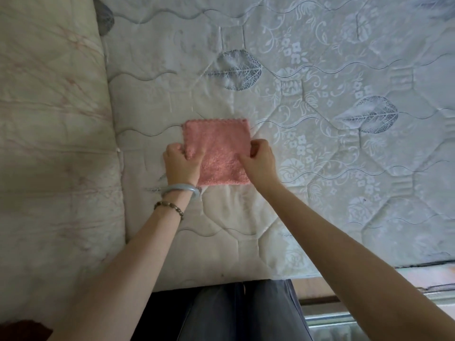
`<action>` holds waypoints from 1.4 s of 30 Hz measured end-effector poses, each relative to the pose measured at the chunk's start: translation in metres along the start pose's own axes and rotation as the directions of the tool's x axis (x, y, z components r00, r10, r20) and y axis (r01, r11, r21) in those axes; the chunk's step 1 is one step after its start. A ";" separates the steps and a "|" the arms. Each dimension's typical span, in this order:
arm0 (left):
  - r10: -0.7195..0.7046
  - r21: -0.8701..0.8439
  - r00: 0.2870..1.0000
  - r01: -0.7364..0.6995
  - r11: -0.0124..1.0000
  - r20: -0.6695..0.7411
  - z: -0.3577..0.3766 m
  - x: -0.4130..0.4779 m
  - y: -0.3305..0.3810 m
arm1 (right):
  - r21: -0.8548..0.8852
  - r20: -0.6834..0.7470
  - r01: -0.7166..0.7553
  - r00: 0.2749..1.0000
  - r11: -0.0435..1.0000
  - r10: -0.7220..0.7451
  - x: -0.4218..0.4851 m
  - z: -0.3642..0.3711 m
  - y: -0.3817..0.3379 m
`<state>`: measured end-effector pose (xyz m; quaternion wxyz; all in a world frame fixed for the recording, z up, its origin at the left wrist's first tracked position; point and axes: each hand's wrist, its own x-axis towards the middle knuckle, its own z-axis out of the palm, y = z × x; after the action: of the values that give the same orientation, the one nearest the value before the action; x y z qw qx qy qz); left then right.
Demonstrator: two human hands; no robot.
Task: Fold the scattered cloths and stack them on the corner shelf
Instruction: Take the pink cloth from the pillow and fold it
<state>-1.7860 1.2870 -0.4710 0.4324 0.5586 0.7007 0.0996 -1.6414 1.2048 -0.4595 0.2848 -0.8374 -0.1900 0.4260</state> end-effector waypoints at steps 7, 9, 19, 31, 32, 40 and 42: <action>-0.189 0.089 0.979 0.182 0.979 0.079 0.014 -0.023 0.015 | 0.054 0.138 -0.233 0.965 0.971 0.224 0.005 0.001 -0.003; -0.119 0.031 0.982 0.116 0.993 0.149 0.009 -0.030 0.019 | 0.131 0.133 -0.231 0.968 0.964 0.214 -0.002 -0.005 -0.003; 0.240 -0.247 0.853 -0.136 0.959 0.463 -0.028 -0.062 0.136 | 0.533 -0.037 -0.085 0.992 0.842 0.124 -0.068 -0.117 -0.043; 0.631 -0.328 0.482 -0.571 0.753 0.608 -0.026 -0.228 0.387 | 0.717 -0.398 0.297 0.917 0.630 0.021 -0.187 -0.368 -0.097; 0.645 -0.343 0.446 -0.585 0.735 0.621 -0.023 -0.244 0.404 | 0.712 -0.430 0.328 0.903 0.621 0.017 -0.197 -0.388 -0.098; 0.747 -0.481 0.205 -0.653 0.586 0.632 0.041 -0.399 0.517 | 0.567 -0.669 0.542 0.742 0.621 -0.037 -0.297 -0.557 -0.062; 0.760 -0.503 0.155 -0.664 0.553 0.631 0.063 -0.440 0.531 | 0.539 -0.707 0.565 0.706 0.625 -0.028 -0.323 -0.591 -0.043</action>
<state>-1.3695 1.0722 0.0390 0.6259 0.7741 0.0692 0.0650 -1.3410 0.8705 0.0441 0.7086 -0.6978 -0.0424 0.0957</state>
